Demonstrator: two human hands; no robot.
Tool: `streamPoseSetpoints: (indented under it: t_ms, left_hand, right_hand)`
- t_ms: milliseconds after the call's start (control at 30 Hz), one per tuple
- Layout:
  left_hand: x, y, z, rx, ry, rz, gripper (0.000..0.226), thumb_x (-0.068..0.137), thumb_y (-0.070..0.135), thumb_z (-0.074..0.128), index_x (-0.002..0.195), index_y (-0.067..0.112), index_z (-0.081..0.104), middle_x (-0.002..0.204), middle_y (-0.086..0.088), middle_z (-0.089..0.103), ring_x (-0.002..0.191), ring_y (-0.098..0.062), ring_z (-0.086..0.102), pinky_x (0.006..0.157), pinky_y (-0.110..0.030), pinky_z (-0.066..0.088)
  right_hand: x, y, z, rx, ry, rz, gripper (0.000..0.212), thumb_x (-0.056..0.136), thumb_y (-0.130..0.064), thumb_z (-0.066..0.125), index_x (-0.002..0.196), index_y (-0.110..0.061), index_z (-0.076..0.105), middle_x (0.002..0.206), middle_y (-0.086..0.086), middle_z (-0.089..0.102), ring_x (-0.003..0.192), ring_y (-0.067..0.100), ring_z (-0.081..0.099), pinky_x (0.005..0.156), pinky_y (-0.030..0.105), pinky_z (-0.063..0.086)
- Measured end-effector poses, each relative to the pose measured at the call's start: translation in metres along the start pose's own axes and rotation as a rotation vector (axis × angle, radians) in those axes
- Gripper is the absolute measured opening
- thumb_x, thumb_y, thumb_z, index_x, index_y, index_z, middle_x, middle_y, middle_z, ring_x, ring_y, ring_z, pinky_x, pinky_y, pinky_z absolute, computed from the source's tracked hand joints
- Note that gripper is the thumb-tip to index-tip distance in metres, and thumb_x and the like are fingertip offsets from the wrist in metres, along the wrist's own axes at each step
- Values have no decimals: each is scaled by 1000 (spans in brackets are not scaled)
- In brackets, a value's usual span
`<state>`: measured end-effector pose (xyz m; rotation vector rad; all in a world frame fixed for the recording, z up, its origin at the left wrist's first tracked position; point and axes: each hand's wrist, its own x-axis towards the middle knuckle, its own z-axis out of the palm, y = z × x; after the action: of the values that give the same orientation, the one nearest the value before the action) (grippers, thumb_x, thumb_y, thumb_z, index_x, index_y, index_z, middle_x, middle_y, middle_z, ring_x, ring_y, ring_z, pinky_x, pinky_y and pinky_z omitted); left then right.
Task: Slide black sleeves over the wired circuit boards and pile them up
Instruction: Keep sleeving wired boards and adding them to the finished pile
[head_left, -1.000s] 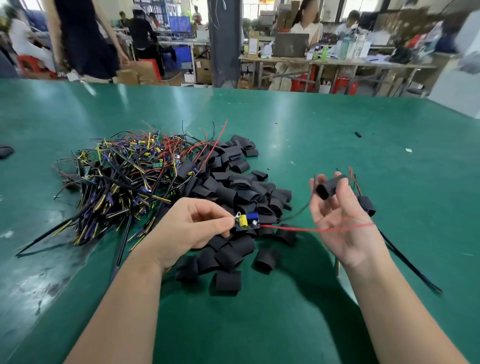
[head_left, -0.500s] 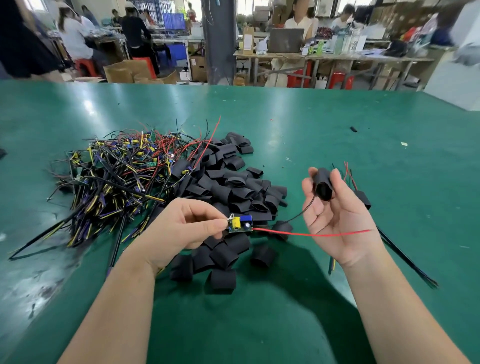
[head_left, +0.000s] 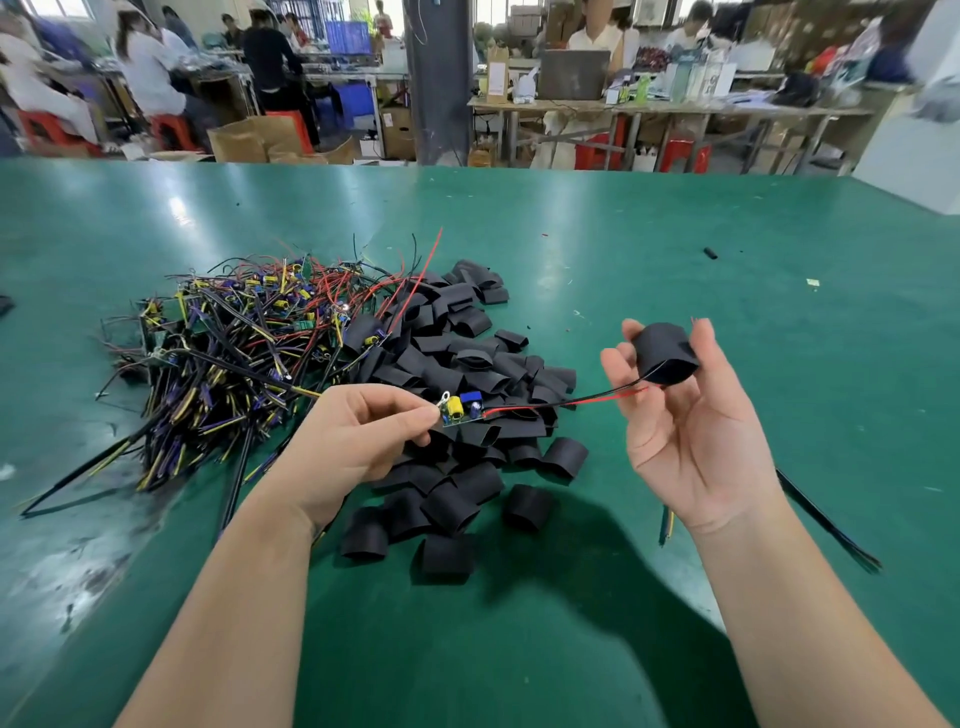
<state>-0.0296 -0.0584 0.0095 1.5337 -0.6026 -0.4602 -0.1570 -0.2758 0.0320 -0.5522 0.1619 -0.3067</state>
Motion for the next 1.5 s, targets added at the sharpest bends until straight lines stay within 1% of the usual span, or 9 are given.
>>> streamPoseSetpoints:
  t_ms: [300, 367, 467, 533, 667, 800, 900, 1167, 1500]
  left_hand:
    - [4, -4, -2, -31, -68, -75, 15, 75, 17, 69, 60, 15, 67, 47, 6, 38, 40, -6, 20, 39, -12, 19]
    - [5, -7, -1, 11, -57, -122, 19, 82, 15, 64, 64, 17, 69, 53, 0, 48, 41, -7, 24, 39, -13, 21]
    - [9, -14, 8, 264, 94, -82, 28, 89, 8, 58, 69, 22, 71, 64, 0, 66, 45, -9, 45, 41, -19, 37]
    - [9, -16, 19, 551, 252, 45, 15, 87, 17, 60, 77, 23, 70, 69, 4, 68, 57, -9, 56, 57, -23, 49]
    - [5, -10, 51, 1061, 539, 396, 21, 87, 28, 53, 91, 21, 73, 88, 5, 68, 85, -22, 59, 79, -37, 42]
    - [7, -9, 82, 960, 243, 741, 30, 93, 29, 52, 106, 10, 72, 85, 2, 70, 82, -25, 65, 76, -44, 46]
    - [10, -15, 92, 1027, 127, 786, 39, 93, 27, 50, 114, -1, 67, 68, -3, 63, 65, -25, 61, 69, -38, 50]
    - [7, -19, 89, 715, 161, 599, 24, 96, 13, 45, 93, 4, 67, 76, 7, 54, 72, -22, 52, 70, -33, 40]
    - [5, -19, 85, 424, 116, 431, 29, 99, 23, 39, 75, 18, 54, 60, 8, 42, 57, -5, 38, 57, -17, 31]
  right_hand:
    - [0, 0, 4, 96, 54, -9, 44, 77, -36, 60, 105, -2, 64, 76, 7, 68, 70, 13, 72, 54, 14, 54]
    - [0, 1, 4, 63, 69, -15, 43, 74, -36, 62, 103, -4, 65, 73, 6, 68, 67, 11, 72, 53, 13, 54]
    - [2, 7, 5, -2, 115, -52, 40, 71, -34, 64, 98, -5, 65, 71, 7, 69, 68, 15, 72, 52, 14, 54]
    - [5, 12, 4, -35, 144, -80, 36, 71, -32, 66, 93, -4, 67, 73, 10, 69, 71, 19, 73, 53, 16, 55]
    - [9, 23, 0, -105, 159, -95, 22, 71, -29, 69, 71, -7, 75, 75, 13, 70, 76, 25, 74, 56, 18, 56]
    - [12, 29, -1, -126, 167, -109, 19, 72, -28, 71, 67, -11, 76, 77, 12, 68, 77, 24, 73, 59, 18, 56]
    - [12, 28, -3, -122, 170, -118, 19, 71, -29, 71, 68, -11, 75, 78, 11, 67, 83, 26, 73, 60, 17, 56]
    - [12, 19, -7, -281, 73, -24, 39, 74, -45, 62, 103, -20, 65, 86, 0, 73, 82, 20, 73, 49, 18, 53]
    - [14, 22, -10, -299, -56, -9, 36, 79, -40, 58, 109, -22, 65, 92, 2, 72, 83, 17, 73, 51, 19, 54]
